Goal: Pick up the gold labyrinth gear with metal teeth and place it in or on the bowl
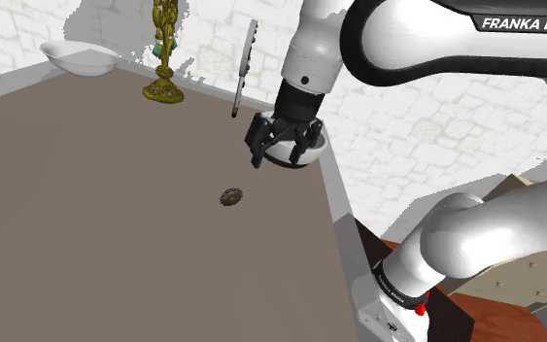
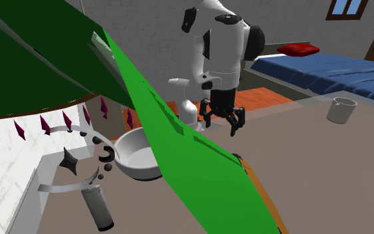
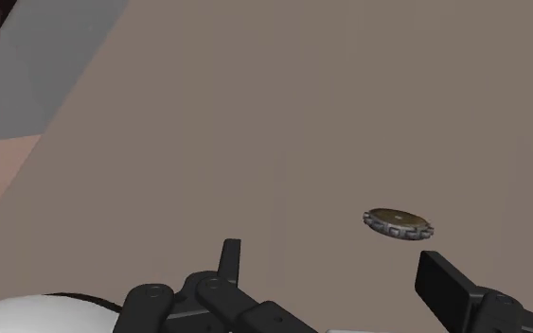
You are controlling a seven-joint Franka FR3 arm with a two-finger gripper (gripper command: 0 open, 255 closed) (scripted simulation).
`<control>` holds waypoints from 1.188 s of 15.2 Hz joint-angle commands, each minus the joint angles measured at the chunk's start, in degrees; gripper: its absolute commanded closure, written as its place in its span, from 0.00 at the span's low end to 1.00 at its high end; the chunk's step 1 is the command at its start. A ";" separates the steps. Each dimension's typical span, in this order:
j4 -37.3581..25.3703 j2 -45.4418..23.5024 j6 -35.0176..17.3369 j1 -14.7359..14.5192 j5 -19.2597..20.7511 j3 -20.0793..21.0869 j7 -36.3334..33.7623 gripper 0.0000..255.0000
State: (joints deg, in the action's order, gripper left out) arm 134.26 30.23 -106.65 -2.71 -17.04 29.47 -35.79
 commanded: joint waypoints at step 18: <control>-2.02 -15.71 -14.19 2.78 5.82 12.07 -12.86 0.00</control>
State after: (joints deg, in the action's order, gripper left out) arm 132.21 14.55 -120.78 0.06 -11.23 41.53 -48.64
